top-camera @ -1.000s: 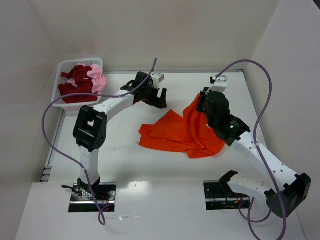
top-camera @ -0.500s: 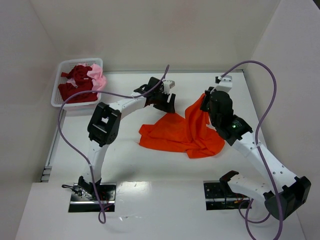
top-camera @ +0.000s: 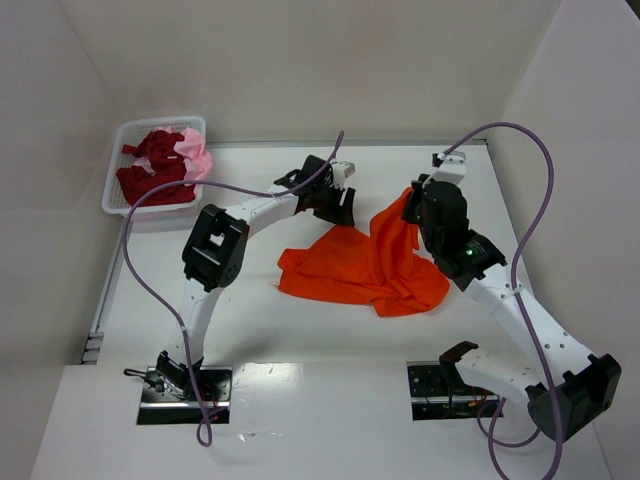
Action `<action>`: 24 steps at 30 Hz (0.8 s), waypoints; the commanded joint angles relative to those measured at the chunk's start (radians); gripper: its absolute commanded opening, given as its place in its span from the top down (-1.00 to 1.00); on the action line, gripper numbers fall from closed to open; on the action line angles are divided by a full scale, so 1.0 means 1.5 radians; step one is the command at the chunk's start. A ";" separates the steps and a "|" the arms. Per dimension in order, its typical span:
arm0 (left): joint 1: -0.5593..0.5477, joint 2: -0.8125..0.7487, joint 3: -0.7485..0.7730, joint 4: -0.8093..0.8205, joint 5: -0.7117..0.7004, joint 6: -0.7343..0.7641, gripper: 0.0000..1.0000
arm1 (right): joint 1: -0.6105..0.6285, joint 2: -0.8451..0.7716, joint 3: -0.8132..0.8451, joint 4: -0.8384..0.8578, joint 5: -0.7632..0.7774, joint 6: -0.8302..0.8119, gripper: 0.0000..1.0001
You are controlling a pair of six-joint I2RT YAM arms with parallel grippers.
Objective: Fold and stack the t-shirts
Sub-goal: Flatten out the tshirt
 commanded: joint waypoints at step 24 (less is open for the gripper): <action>-0.002 0.038 0.005 0.006 0.020 0.011 0.58 | -0.020 -0.010 -0.008 0.026 -0.021 -0.006 0.97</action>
